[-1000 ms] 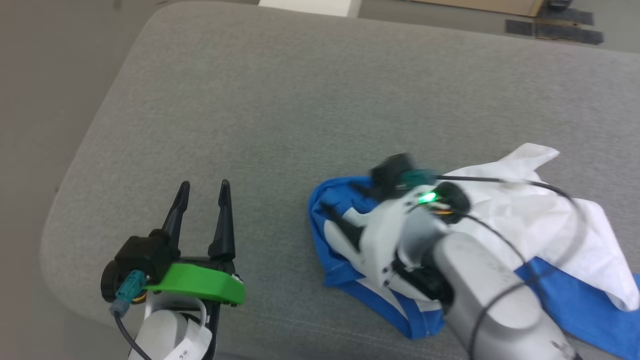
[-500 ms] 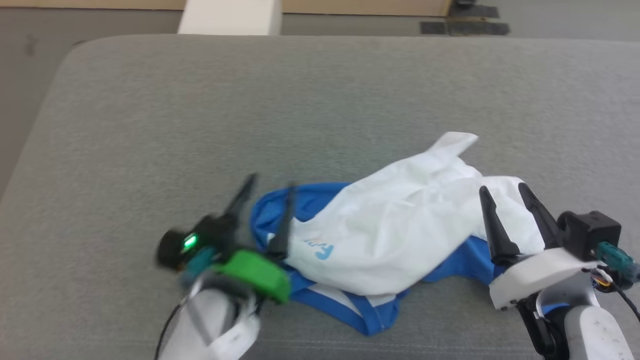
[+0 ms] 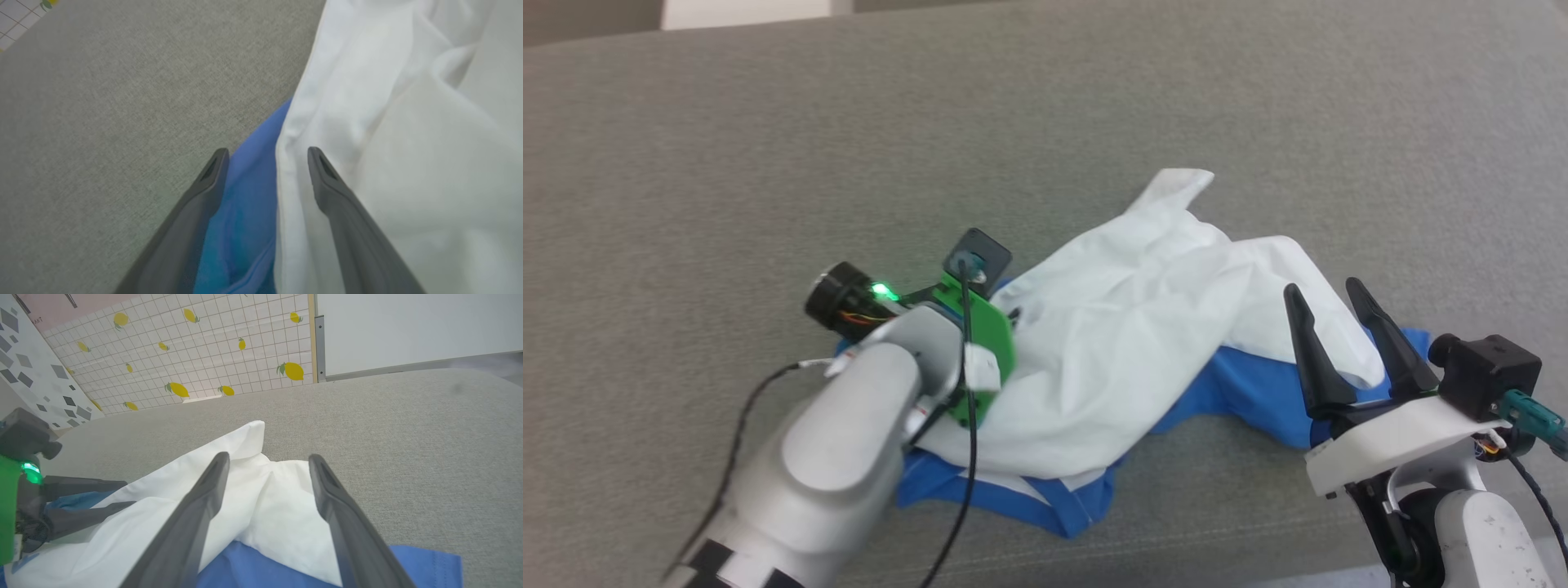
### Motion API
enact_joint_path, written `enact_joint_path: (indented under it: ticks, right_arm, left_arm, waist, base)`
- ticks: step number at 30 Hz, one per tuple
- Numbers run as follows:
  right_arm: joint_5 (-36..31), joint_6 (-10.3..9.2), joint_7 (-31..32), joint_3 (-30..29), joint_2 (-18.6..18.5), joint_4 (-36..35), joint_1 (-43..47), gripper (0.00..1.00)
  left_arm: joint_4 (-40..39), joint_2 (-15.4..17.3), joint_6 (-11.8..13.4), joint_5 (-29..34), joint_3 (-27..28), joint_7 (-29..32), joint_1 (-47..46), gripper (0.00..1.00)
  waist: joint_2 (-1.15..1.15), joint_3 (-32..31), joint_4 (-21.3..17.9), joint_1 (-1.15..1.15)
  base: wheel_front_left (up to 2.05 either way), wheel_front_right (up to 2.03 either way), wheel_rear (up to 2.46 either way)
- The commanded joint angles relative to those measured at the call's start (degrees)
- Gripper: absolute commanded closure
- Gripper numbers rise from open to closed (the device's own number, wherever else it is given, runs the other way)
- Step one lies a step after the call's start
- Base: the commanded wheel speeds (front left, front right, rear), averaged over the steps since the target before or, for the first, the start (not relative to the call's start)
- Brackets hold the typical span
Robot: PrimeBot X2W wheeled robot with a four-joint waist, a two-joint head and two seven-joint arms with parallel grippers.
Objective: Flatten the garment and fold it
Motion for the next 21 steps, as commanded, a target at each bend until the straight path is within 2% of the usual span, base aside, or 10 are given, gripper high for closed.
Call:
enact_joint_path:
  ticks: [1,2,3,4,5,6,7,10,12,21]
  right_arm:
    - [0.50,-0.09,-0.53,0.24,0.10,0.17,-0.70,0.00]
    - [0.86,-0.09,-0.87,0.44,0.10,0.56,-0.82,0.00]
    - [1.03,-0.09,-0.95,0.50,0.10,0.72,-0.88,0.00]
    - [1.35,-0.09,-1.25,0.65,0.10,1.09,-1.12,0.00]
    - [1.47,-0.09,-1.37,0.76,0.10,1.26,-1.26,0.00]
    - [1.58,-0.09,-1.43,0.88,0.10,1.41,-1.40,0.00]
    - [1.73,-0.09,-1.48,1.04,0.10,1.60,-1.59,0.00]
    - [1.92,-0.09,-1.55,1.26,0.10,1.94,-2.10,0.00]
    - [1.91,-0.09,-1.57,1.33,0.10,2.03,-2.42,0.00]
    - [1.49,-0.09,-0.98,1.77,0.10,1.72,-3.38,0.00]
  left_arm:
    - [0.98,1.50,-0.12,-1.14,-1.18,2.82,-1.85,0.00]
    - [2.80,2.98,-0.12,-2.44,-3.01,8.37,-3.68,0.00]
    - [3.43,3.20,-0.12,-3.28,-3.82,10.68,-4.07,0.00]
    - [4.84,3.51,-0.12,-5.82,-4.65,15.80,-4.85,0.00]
    - [5.25,3.69,-0.12,-6.55,-5.17,17.61,-5.08,0.17]
    - [5.35,3.97,-0.13,-6.91,-5.69,18.69,-5.31,0.73]
    - [5.39,4.37,-0.13,-7.43,-5.96,19.52,-5.57,1.00]
    - [4.65,5.26,0.33,-8.55,-4.35,17.46,-6.33,1.00]
    - [3.92,6.04,1.86,-8.86,-2.30,13.73,-7.00,1.00]
    - [4.21,11.69,13.41,-10.23,11.64,-8.07,-10.82,1.00]
  waist:
    - [0.00,2.89,-3.00,0.00]
    - [0.00,3.70,-3.70,0.00]
    - [0.00,3.95,-3.85,0.00]
    - [0.00,4.57,-4.12,0.00]
    - [0.00,4.76,-4.17,0.00]
    - [0.00,4.90,-4.21,0.00]
    - [0.00,5.06,-4.24,0.00]
    - [0.00,5.43,-4.11,0.00]
    - [0.00,5.55,-3.83,0.00]
    - [0.00,5.44,-2.32,0.00]
  base:
    - [0.00,0.00,0.00]
    - [0.00,0.00,0.00]
    - [0.00,0.00,0.00]
    - [0.00,0.00,0.00]
    - [0.00,0.00,0.00]
    - [0.00,0.00,0.00]
    - [0.00,0.00,0.00]
    - [0.00,0.00,0.00]
    - [0.00,0.00,0.00]
    - [0.00,0.00,0.00]
